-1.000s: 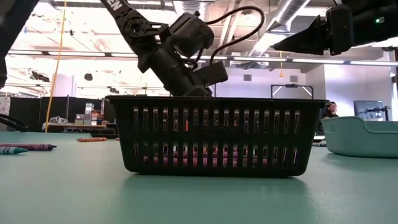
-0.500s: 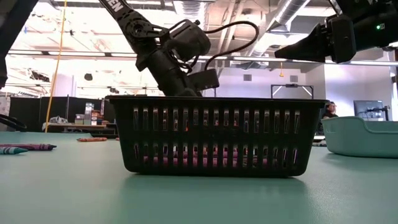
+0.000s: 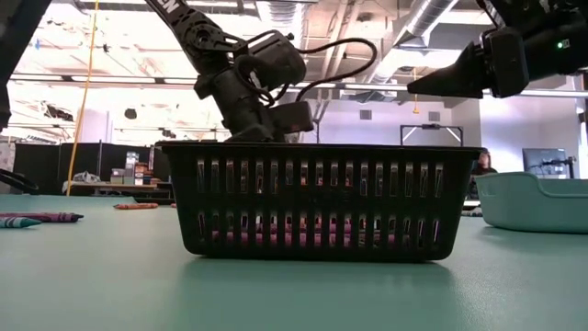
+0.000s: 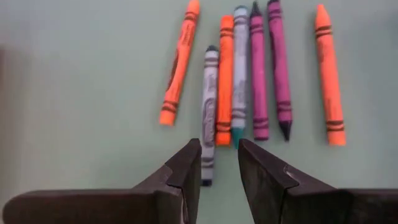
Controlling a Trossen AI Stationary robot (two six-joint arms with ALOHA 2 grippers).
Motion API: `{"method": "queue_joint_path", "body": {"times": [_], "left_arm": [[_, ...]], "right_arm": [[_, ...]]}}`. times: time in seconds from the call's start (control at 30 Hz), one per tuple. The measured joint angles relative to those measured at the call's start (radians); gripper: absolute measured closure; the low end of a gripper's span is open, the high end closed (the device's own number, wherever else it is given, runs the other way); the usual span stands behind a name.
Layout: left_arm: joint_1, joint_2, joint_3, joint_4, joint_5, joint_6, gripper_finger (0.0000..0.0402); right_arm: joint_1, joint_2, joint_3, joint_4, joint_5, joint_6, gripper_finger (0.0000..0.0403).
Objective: Sort crayons
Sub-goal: Put the blue crayon into the blue bin
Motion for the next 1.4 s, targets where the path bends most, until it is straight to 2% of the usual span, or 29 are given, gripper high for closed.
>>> {"method": "queue_joint_path", "body": {"times": [0.13,0.3,0.77,0.87,1.03,1.23,1.4], "left_arm": [[0.014,0.000,0.000,-0.022,-0.023,0.008,0.0306],[0.016,0.000,0.000,-0.046,0.005,0.000,0.0306],[0.009,0.075,0.003,0.017,-0.009,-0.027,0.0308],[0.008,0.073,0.003,0.007,-0.032,-0.023,0.0327],[0.008,0.074,0.003,-0.008,-0.045,-0.002,0.0388],[0.008,0.053,0.012,-0.010,-0.049,0.000,0.0382],[0.009,-0.025,0.009,-0.016,-0.058,0.000,0.0385]], "right_arm": [[0.000,0.000,0.000,-0.001,0.000,0.021,0.0337],[0.000,0.000,0.000,-0.001,0.000,0.036,0.0337],[0.001,0.000,0.000,-0.002,-0.012,0.046,0.0337],[0.001,0.000,0.000,-0.003,-0.015,0.046,0.0337],[0.001,0.000,0.000,-0.003,-0.016,0.046,0.0337],[0.001,0.000,0.000,-0.010,-0.017,0.045,0.0337],[0.001,0.000,0.000,-0.016,-0.017,0.045,0.0337]]}}
